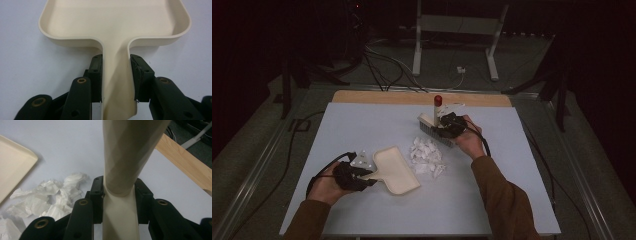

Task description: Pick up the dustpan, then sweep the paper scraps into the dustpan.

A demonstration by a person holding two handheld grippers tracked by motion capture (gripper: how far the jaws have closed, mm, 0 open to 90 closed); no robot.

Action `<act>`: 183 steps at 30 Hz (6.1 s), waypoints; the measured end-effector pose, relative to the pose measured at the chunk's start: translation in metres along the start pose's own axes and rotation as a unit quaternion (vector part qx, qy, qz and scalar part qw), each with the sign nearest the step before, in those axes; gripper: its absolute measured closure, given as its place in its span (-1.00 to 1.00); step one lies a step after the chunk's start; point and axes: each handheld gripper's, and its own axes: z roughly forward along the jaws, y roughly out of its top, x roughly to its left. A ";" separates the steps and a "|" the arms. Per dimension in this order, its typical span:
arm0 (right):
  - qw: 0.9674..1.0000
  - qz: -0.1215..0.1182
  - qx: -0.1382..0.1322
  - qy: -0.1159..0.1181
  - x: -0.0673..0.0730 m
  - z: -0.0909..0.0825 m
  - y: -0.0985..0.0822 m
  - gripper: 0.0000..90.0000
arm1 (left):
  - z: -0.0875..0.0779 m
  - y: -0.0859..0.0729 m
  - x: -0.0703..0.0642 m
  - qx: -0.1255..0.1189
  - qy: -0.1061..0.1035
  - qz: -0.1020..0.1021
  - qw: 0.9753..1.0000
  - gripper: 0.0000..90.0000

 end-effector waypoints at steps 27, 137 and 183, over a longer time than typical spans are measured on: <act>1.000 -0.022 0.001 0.014 0.005 -0.001 -0.001 0.49 | 0.008 0.011 0.004 0.029 -0.002 0.008 1.000 0.48; 0.981 0.082 0.068 -0.164 0.056 -0.060 -0.033 0.49 | 0.023 0.025 0.003 0.044 -0.016 0.019 0.999 0.48; 0.986 0.145 0.050 -0.067 0.119 -0.038 -0.005 0.49 | 0.026 0.026 0.000 0.046 -0.017 0.015 0.999 0.48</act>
